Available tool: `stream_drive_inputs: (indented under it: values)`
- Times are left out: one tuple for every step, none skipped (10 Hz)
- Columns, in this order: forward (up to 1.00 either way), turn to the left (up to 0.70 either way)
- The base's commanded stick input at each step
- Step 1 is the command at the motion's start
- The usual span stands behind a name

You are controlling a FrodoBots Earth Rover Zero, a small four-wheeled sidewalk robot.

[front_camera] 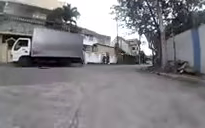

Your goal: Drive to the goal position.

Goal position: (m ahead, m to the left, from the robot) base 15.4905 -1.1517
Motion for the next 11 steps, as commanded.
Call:
stream_drive_inputs:
  values:
    - [1.00,0.00]
    - [1.00,0.00]
    - [1.00,0.00]
    - [1.00,0.00]
    - [1.00,0.00]
    - [1.00,0.00]
    - [1.00,0.00]
    - [1.00,0.00]
    - [1.00,0.00]
    - [1.00,0.00]
    - [1.00,0.00]
